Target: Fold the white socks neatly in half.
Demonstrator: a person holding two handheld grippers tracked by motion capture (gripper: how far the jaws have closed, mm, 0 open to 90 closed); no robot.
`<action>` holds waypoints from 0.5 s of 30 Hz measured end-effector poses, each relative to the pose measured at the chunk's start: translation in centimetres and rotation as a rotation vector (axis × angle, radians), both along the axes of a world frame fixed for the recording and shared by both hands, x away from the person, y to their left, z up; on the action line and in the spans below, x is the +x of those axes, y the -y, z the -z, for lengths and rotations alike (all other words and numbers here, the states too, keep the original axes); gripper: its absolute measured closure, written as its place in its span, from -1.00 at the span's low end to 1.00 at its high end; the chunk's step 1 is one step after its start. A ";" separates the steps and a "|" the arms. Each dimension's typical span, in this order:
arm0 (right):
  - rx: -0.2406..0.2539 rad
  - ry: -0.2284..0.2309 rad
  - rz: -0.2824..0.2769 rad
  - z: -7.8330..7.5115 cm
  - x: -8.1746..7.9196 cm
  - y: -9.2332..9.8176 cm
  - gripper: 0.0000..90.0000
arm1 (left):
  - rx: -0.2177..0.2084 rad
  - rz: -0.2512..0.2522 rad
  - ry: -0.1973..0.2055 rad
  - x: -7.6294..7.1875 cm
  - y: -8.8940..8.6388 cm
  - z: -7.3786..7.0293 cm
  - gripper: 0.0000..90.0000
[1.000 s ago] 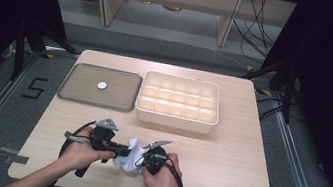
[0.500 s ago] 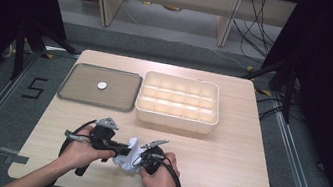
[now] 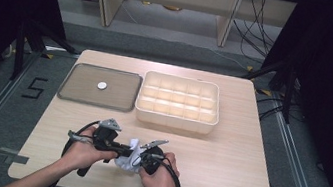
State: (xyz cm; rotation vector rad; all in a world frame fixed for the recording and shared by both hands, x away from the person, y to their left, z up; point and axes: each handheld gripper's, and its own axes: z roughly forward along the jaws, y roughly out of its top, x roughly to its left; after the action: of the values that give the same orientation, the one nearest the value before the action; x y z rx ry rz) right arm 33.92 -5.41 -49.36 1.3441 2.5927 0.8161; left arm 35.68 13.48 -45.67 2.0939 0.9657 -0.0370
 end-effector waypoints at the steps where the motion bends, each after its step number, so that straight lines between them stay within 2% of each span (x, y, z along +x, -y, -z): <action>1: 0.000 -0.005 0.004 -0.1 -0.1 0.0 1.00 | 0.004 0.009 -0.004 0.0 0.1 0.0 0.80; 6: 0.002 0.009 -0.007 0.0 0.0 0.0 1.00 | 0.015 0.017 0.000 0.0 0.5 0.3 0.80; 11: 0.003 -0.002 -0.001 0.0 -0.1 0.0 1.00 | 0.018 0.004 0.004 -0.2 1.0 0.5 0.80; 15: 0.004 -0.003 0.003 0.0 -0.1 0.0 1.00 | 0.023 0.022 0.000 -0.1 1.3 0.8 0.79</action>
State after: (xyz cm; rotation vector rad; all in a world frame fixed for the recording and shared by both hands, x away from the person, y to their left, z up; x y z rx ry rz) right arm 33.82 -5.38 -49.36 1.3515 2.5918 0.8194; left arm 35.57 12.17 -46.45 2.1258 0.9477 -0.0377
